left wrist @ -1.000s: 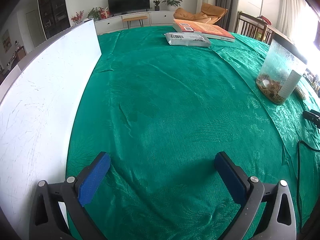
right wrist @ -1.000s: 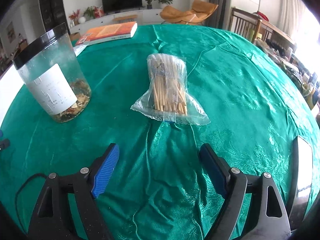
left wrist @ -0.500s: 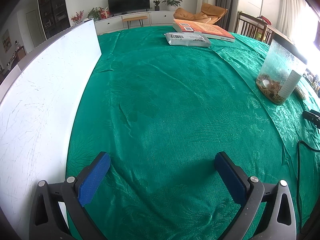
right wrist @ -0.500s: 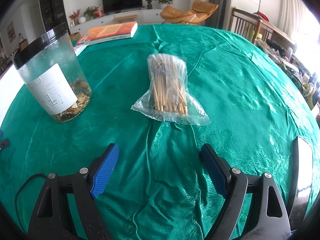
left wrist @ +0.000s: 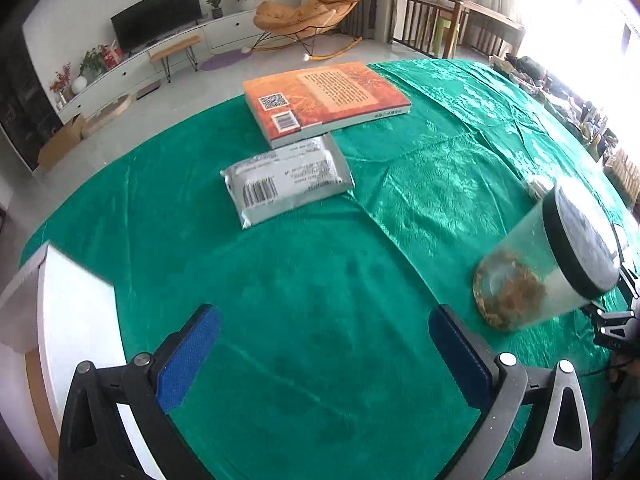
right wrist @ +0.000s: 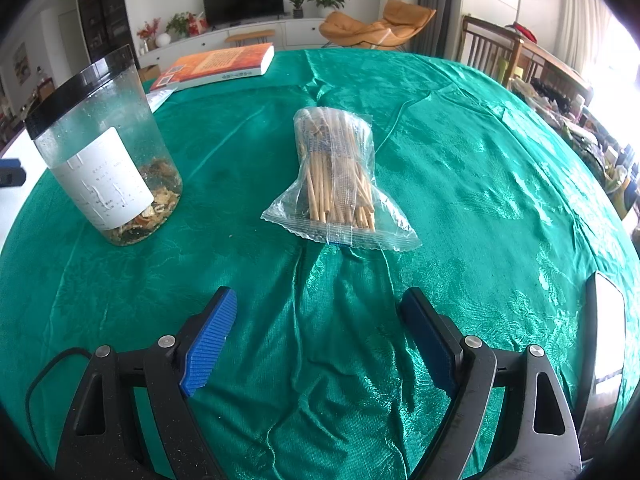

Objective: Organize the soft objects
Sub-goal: 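Hold the right tool still while the left tool moves toward the white wipe pack, then grasp the white wipe pack with the left tool while the right tool grasps the swab bag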

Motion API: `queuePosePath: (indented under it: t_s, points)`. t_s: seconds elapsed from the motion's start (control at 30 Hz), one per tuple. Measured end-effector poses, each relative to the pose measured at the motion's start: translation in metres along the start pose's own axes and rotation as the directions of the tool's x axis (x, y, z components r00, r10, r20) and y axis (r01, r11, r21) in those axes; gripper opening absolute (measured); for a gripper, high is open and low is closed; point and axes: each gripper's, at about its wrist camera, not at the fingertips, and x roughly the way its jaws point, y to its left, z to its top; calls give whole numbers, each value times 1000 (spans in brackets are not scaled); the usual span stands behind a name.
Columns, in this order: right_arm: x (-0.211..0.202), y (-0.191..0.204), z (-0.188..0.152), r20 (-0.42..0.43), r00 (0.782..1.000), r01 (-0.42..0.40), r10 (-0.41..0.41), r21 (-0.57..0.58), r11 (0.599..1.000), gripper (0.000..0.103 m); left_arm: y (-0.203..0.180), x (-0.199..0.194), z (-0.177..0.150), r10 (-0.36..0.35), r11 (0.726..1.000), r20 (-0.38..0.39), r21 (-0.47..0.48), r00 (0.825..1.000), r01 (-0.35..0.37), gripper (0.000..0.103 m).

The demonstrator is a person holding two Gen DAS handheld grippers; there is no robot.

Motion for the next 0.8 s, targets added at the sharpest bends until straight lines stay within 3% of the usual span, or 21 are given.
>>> queuePosePath:
  t_s: [0.17,0.37,0.47,0.53,0.6,0.67,0.73,0.8]
  points:
    - [0,0,0,-1,1000,-2,2,0,1000,88,27,62,79,17,1000,-12,-1,1000,-17,103]
    - [0,0,0,-1,1000,-2,2,1,1000,89,48,112,119,-7,997,15,-78,1000,8,103]
    - [-1,0,0,-1,1000,-2,2,1,1000,89,57,130,123,-50,993,5,-105,999,51,103]
    - [-1,0,0,-1,1000,-2,2,1,1000,89,58,141,118,-119,989,-70,-93,990,113,103]
    - [-1,0,0,0,1000,-2,2,1,1000,89,49,137,107,-178,984,-153,-17,972,178,103]
    - [-1,0,0,0,1000,-2,2,1,1000,89,38,127,91,-246,960,-261,64,933,272,103]
    - [-1,0,0,0,1000,-1,1,1,1000,89,29,117,75,-244,948,-322,117,915,295,103]
    - [-1,0,0,0,1000,-1,1,1,1000,89,26,111,69,-194,959,-311,140,930,247,103]
